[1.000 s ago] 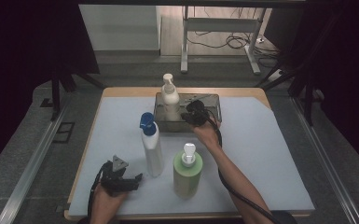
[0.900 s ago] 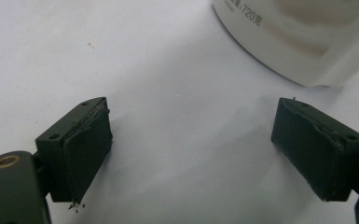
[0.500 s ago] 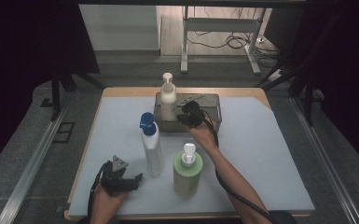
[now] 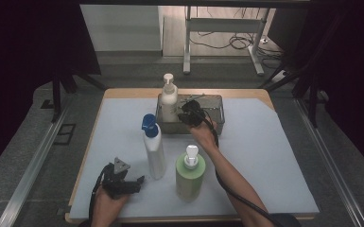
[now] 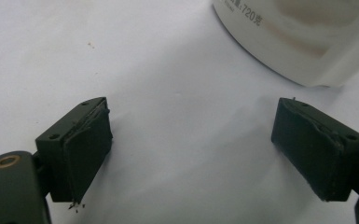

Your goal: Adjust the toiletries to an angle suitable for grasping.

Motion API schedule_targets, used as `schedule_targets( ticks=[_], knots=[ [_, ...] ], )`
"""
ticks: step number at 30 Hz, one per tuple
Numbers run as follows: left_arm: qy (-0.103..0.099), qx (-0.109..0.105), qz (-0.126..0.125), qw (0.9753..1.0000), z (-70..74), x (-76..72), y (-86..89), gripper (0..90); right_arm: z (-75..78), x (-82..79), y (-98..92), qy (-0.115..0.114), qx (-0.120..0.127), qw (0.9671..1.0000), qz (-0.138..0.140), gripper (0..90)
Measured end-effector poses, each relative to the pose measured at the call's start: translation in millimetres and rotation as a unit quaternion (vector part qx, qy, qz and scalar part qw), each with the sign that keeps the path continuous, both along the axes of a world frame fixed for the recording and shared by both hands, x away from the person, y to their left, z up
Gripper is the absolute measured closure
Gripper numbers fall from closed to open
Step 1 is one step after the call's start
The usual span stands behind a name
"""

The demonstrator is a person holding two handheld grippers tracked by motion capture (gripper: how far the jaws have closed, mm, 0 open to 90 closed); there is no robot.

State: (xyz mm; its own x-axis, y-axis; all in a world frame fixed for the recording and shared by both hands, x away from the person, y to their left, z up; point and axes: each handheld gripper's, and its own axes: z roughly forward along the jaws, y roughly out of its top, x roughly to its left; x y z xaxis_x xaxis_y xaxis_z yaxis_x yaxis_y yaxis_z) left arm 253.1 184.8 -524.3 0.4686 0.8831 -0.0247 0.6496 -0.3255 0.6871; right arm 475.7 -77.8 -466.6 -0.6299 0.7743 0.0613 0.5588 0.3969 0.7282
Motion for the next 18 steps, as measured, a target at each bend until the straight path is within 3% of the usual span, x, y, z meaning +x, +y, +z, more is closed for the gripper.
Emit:
schedule_targets(
  ticks=[18],
  knots=[
    [0.000, 0.000, 0.000, 1.0000, 0.0, 0.0, 0.0, 12.3, -4.0, -1.2, 10.2, 0.008, 0.006, 0.9999, 0.009, 89.7]
  ],
)
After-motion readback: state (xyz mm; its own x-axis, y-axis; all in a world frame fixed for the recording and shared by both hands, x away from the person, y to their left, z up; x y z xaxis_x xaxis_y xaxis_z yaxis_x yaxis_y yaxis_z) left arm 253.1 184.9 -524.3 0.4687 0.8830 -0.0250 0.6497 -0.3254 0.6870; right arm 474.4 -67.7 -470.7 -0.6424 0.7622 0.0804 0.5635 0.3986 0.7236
